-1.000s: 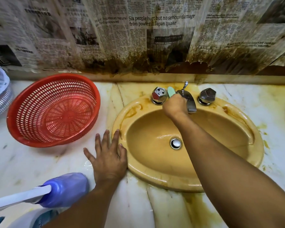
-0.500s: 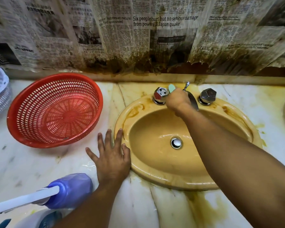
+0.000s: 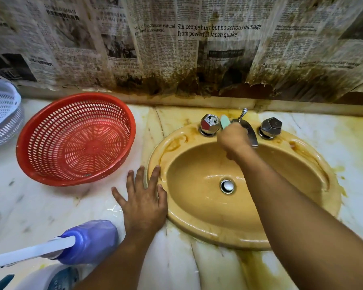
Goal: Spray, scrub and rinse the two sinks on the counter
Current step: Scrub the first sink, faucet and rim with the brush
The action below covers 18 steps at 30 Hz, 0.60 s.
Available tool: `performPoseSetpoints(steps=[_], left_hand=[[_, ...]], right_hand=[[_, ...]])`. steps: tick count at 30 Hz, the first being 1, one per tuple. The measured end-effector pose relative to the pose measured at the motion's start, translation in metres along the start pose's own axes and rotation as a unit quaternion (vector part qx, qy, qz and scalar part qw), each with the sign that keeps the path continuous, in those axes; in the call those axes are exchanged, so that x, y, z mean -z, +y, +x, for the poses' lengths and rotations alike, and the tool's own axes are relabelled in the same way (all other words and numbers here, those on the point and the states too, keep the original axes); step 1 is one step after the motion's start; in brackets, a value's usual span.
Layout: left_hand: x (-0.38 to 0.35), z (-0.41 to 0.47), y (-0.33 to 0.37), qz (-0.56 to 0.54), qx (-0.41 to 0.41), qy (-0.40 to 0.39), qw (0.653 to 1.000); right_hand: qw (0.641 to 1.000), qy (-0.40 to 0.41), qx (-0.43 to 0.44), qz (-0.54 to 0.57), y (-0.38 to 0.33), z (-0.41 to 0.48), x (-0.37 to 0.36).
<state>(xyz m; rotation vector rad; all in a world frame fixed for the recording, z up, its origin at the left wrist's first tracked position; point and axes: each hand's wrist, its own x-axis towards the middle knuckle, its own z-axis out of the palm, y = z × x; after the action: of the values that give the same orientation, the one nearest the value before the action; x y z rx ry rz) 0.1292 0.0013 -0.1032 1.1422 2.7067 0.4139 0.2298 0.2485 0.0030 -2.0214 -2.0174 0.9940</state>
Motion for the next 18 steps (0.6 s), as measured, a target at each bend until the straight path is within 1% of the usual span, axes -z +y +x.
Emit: performPoseSetpoints(steps=[3, 5, 8, 10, 11, 14, 18], left_hand=[[0.000, 0.000, 0.000, -0.011, -0.001, 0.002, 1.000], [0.000, -0.001, 0.000, -0.008, 0.001, 0.006, 1.000], [0.000, 0.000, 0.001, 0.001, -0.002, 0.011, 1.000], [-0.001, 0.001, 0.000, 0.004, -0.002, 0.007, 1.000], [-0.001, 0.001, 0.000, 0.003, -0.002, 0.007, 1.000], [-0.002, 0.001, 0.000, 0.000, 0.001, 0.008, 1.000], [-0.001, 0.001, 0.001, -0.004, 0.002, 0.005, 1.000]], right_hand=[[1.000, -0.020, 0.008, -0.010, -0.019, 0.021, 0.000], [0.999, -0.039, 0.008, 0.005, -0.020, 0.020, 0.004], [0.994, -0.070, -0.010, 0.082, 0.004, -0.004, 0.010], [0.985, -0.098, -0.024, 0.142, 0.027, -0.026, 0.007], [0.982, -0.107, -0.020, 0.154, 0.034, -0.036, 0.006], [0.986, -0.093, -0.002, 0.142, 0.035, -0.034, 0.004], [0.990, -0.077, -0.010, 0.120, 0.010, -0.001, 0.005]])
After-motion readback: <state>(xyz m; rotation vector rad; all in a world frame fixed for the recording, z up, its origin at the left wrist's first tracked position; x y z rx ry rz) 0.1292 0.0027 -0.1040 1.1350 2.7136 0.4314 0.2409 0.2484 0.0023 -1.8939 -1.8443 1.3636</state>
